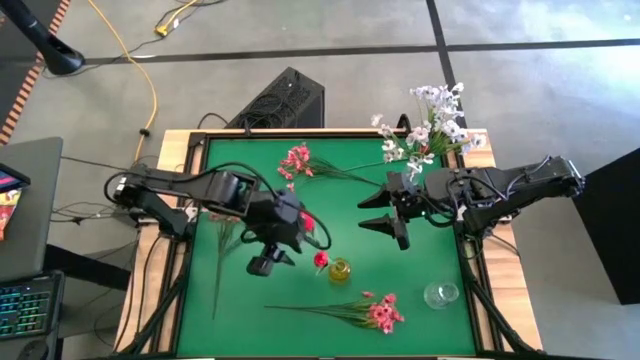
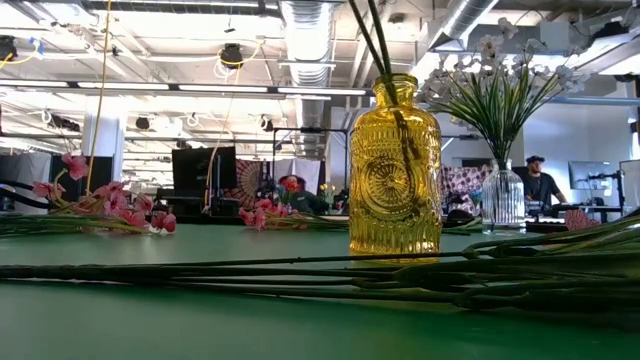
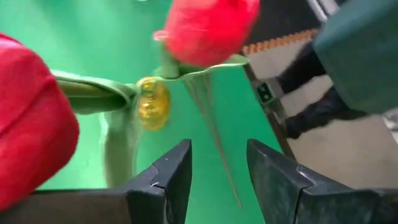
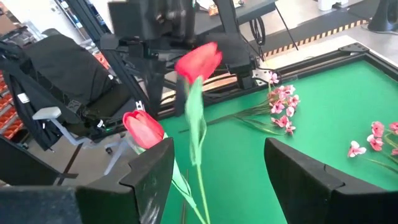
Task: Sort flowers into vase by color
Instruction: Put the bottom red tulip into the transparent yellow vase, then put the top right red tulip into the transparent yellow vase
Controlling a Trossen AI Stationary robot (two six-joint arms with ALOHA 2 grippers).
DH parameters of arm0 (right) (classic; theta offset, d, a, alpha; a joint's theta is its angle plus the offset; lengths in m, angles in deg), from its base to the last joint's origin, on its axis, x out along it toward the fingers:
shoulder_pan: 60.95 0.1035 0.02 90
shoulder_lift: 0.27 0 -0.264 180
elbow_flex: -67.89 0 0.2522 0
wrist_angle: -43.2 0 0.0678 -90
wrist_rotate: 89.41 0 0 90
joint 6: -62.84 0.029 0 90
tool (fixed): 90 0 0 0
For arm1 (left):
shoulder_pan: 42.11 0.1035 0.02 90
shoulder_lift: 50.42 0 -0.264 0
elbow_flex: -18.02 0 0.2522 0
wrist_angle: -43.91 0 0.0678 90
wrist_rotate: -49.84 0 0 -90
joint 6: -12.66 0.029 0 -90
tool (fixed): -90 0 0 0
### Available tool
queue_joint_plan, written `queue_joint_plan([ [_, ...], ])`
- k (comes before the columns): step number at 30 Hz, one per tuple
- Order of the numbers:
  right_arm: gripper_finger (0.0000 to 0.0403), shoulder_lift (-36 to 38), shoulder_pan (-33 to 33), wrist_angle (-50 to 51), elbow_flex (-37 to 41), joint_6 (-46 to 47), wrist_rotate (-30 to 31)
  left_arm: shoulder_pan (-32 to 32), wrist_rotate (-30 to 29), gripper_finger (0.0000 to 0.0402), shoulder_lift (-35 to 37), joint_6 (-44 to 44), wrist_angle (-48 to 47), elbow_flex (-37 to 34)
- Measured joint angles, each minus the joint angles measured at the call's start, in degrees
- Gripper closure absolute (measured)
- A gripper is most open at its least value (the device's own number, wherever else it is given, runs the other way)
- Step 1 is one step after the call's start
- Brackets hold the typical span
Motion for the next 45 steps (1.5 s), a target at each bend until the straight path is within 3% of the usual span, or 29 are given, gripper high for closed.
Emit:
queue_joint_plan([
  [7, 0.0127, -0.02, -0.01, -0.03, 0.00, 0.01, 0.02, -0.09, 10.04, 0.0269, -5.53, 2.25, -2.83, -0.02],
  [15, 0.0127, -0.02, 0.00, 0.04, 0.00, -0.01, 0.02, 0.14, 2.64, 0.0269, -8.39, 9.22, -12.59, 3.31],
  [24, 0.0127, -0.02, -0.01, 0.04, 0.00, -0.01, 0.00, 2.64, 0.92, 0.0270, -8.33, 14.23, -28.58, 14.33],
  [27, 0.0127, -0.02, -0.01, 0.04, 0.00, -0.01, 0.00, 4.96, 0.10, 0.0270, -7.16, 14.23, -28.41, 15.50],
  [37, 0.0127, -0.02, 0.56, 0.99, 0.00, 4.98, 0.13, 23.91, -5.30, 0.0276, -6.58, 24.98, -25.76, 17.14],
  [45, 0.0127, -0.17, 4.13, 9.06, 0.02, 14.80, 5.47, 40.93, -0.91, 0.0276, -9.74, 29.18, -9.69, 17.10],
])
